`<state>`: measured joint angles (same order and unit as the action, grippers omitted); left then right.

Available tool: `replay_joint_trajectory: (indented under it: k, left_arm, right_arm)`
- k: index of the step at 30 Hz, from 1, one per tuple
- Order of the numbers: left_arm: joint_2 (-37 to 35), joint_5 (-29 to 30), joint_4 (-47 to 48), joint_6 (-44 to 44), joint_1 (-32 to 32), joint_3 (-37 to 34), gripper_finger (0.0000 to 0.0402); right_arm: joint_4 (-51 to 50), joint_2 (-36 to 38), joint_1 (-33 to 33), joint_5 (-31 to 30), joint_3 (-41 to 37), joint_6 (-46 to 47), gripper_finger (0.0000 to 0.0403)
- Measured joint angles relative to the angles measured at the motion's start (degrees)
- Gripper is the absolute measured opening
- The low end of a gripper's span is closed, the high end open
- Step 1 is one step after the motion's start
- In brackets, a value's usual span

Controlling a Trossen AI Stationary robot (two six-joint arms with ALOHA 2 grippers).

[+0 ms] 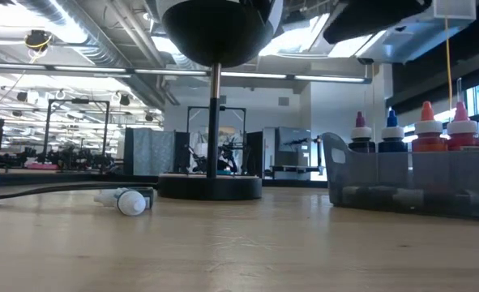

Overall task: Pick & Place food coloring
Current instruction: Put the small pink food coloring bottle into the black container

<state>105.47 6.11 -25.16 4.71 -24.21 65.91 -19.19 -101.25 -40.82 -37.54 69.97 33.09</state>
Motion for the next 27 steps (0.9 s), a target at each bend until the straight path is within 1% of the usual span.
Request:
replay_joint_trajectory:
  k: [6,9,17,20,27]
  left_arm:
    - [0.02,0.0,-0.4,0.0,0.0,-0.02,0.0086]
    - [0.02,0.0,-0.38,0.0,0.0,-0.02,0.0086]
    - [0.02,0.0,-0.36,-0.01,0.0,-0.04,0.0086]
    - [0.02,0.14,-0.36,-1.34,0.0,-0.04,0.0086]
    - [0.02,-0.23,-0.95,-1.97,-0.14,-0.04,0.0086]
  right_arm:
    - [3.99,0.0,0.0,-1.83,0.0,-2.39,0.0298]
    - [5.81,0.02,0.0,-2.21,0.0,-4.77,0.029]
    - [6.73,0.02,-0.32,-1.39,0.0,-5.1,0.0237]
    - [6.7,0.02,-0.92,-1.38,0.09,-4.99,0.0215]
    - [6.26,0.05,-2.48,-1.69,2.17,-6.77,0.0175]
